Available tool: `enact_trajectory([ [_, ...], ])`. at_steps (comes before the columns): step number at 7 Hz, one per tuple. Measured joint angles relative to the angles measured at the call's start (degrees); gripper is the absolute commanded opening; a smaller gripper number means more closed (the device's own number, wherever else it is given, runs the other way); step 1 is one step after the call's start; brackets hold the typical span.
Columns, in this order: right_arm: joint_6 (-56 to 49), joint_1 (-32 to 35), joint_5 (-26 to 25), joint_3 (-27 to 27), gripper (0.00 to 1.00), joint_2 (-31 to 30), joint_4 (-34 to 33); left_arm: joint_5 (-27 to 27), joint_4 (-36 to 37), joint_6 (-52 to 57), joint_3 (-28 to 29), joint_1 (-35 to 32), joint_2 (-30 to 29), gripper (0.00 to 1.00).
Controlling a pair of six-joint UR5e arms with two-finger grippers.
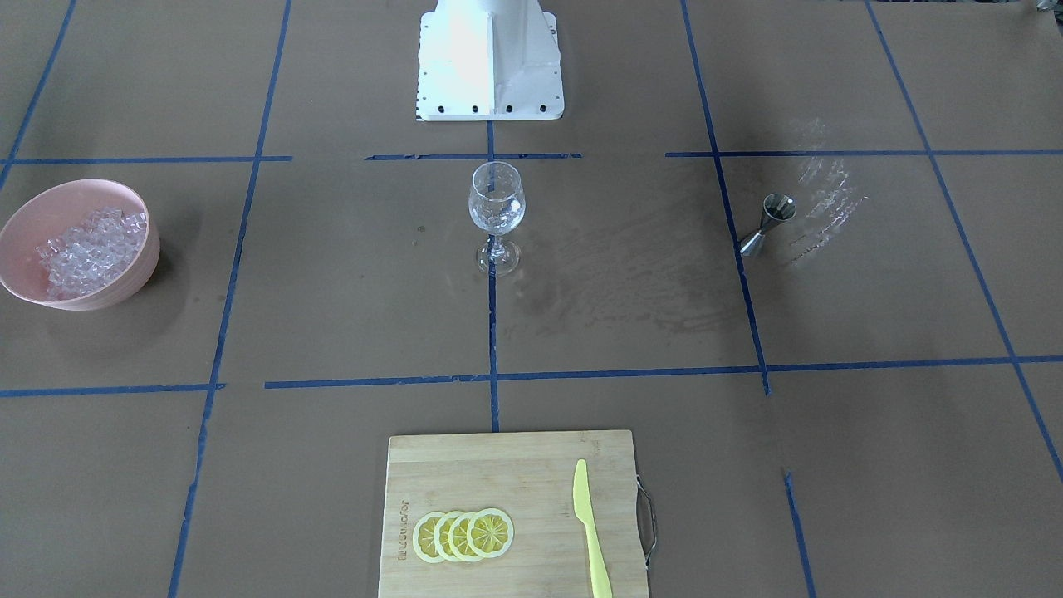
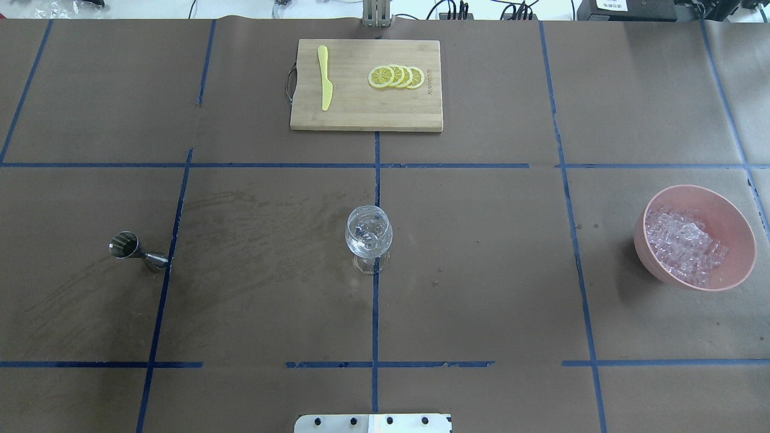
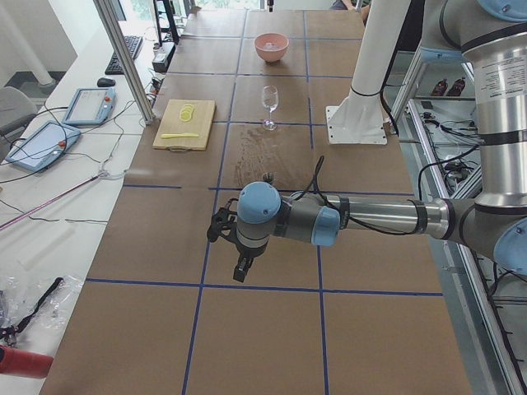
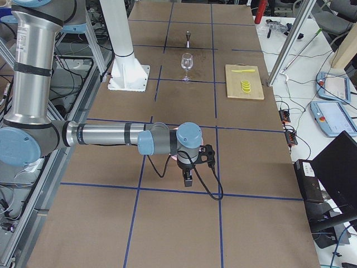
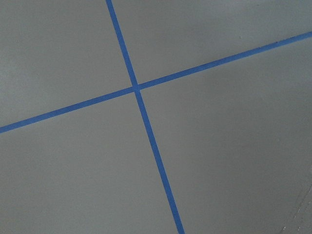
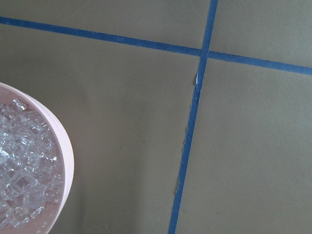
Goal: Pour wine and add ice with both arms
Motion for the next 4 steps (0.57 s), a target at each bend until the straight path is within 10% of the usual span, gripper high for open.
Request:
enact_trajectory([
  [4,-0.2,0.1,0.0,0.1,1.0,0.0,-0.1,0.0,-2.7,0.3,1.4,0.0,0.0,1.0],
])
